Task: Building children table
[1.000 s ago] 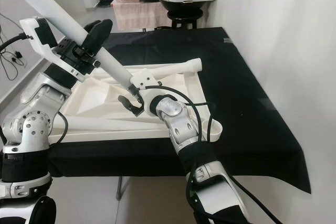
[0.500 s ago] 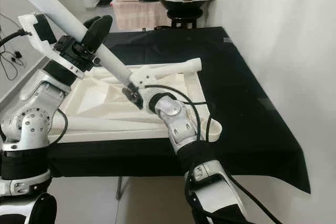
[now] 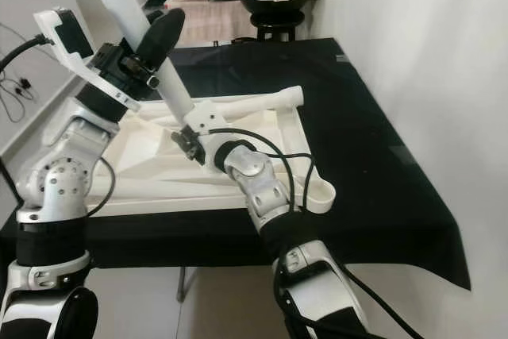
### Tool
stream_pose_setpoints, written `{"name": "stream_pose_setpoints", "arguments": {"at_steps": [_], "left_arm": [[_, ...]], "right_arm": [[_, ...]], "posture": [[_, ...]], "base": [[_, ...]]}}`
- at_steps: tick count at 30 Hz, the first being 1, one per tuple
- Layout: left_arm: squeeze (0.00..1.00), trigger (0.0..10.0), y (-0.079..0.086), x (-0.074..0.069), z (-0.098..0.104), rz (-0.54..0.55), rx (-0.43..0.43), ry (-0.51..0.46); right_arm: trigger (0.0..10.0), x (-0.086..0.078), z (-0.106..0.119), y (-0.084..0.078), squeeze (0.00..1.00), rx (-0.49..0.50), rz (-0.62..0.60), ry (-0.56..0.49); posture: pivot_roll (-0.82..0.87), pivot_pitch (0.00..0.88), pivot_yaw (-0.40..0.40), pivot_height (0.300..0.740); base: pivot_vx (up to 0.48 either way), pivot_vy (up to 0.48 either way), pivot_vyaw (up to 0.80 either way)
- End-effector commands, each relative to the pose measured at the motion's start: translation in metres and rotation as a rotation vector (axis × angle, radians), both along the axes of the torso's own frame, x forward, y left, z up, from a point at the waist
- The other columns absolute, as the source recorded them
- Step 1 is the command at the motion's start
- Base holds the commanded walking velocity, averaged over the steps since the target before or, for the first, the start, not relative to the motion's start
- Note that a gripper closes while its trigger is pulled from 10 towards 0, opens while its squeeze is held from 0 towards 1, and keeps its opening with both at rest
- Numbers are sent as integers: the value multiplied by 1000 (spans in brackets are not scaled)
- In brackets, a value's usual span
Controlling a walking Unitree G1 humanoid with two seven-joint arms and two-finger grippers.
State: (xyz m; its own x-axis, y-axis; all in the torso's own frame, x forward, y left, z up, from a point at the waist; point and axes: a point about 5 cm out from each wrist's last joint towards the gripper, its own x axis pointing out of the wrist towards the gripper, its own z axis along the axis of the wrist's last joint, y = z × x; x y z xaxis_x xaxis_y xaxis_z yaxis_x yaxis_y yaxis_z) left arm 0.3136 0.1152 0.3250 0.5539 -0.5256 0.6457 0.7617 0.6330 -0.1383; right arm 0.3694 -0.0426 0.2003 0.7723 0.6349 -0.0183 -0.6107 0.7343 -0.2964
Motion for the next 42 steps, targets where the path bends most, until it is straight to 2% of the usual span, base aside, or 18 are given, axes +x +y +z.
{"name": "stream_pose_setpoints", "arguments": {"at_steps": [1, 4, 5, 7, 10, 14, 16, 18, 19, 20, 21, 24, 25, 28, 30, 35, 37, 42], "left_arm": [[1000, 10000, 1, -5, 2, -24, 19, -22], [1000, 10000, 21, -9, 6, 40, 21, -38], [1000, 10000, 21, -9, 6, 40, 21, -38], [1000, 10000, 44, -18, 18, 110, 19, -80], [1000, 10000, 48, -20, 20, 121, 20, -90], [1000, 10000, 59, -29, 29, 170, 27, -124], [1000, 10000, 62, -27, 20, 212, 37, -86], [1000, 10000, 70, -16, -3, 329, 54, 25], [1000, 10000, 72, -12, -16, 380, 79, 73], [1000, 10000, 72, -12, -16, 380, 79, 73], [0, 10000, 73, -9, -37, 444, 128, 136], [0, 10000, 67, -10, -82, 498, 206, 268], [0, 10000, 67, -10, -82, 498, 206, 268], [0, 10000, 61, -14, -106, 493, 252, 329], [0, 10000, 49, -23, -133, 469, 312, 401], [0, 10000, 37, -30, -148, 415, 330, 442], [0, 10000, 27, -34, -155, 387, 331, 447], [0, 10000, 21, -30, -159, 383, 344, 454]], "right_arm": [[0, 7, 8, -8, 0, 71, -68, 20], [0, 13, 13, -25, 0, 158, -143, 25], [0, 13, 13, -25, 0, 158, -143, 25], [0, 19, 16, -45, 0, 239, -220, 40], [0, 19, 17, -48, 0, 247, -228, 42], [0, 26, 29, -71, 0, 398, -334, 23], [0, 27, 34, -83, 0, 466, -379, 6], [0, 25, 37, -92, 0, 527, -390, -10], [4824, 23, 38, -94, 0, 542, -384, -15], [4824, 23, 38, -94, 0, 542, -384, -15], [10000, 19, 37, -95, 0, 548, -368, -22], [10000, 7, 30, -93, 0, 517, -334, -31], [10000, 7, 30, -93, 0, 517, -334, -31], [10000, -1, 25, -90, 0, 498, -311, -42], [10000, -14, 13, -78, 0, 398, -282, -66], [10000, -27, 0, -63, 0, 322, -218, -82], [10000, -40, -12, -50, 0, 330, -102, -33], [10000, -46, -13, -44, 0, 311, -42, -13]], "posture": [[-49, 0, 70, 740], [-46, 0, 66, 740], [-46, 0, 66, 740], [-38, 0, 61, 740], [-38, 0, 61, 740], [-30, 0, 56, 740], [-28, 0, 54, 740], [-28, 0, 54, 740], [-30, 0, 53, 740], [-30, 0, 53, 740], [-34, 0, 55, 740], [-42, 0, 57, 740], [-42, 0, 57, 740], [-44, 0, 58, 740], [-46, 0, 51, 740], [-48, 0, 45, 740], [-54, 0, 42, 740], [-86, 0, 37, 740]], "base": [[0, 0, 0], [0, 0, 0], [0, 0, 0], [0, 0, 0], [0, 0, 0], [0, 0, 0], [0, 0, 0], [0, 0, 0], [0, 0, 0], [0, 0, 0], [0, 0, 0], [0, 0, 0], [0, 0, 0], [0, 0, 0], [0, 0, 0], [0, -192, 0], [0, -480, 0], [0, -480, 0]]}}
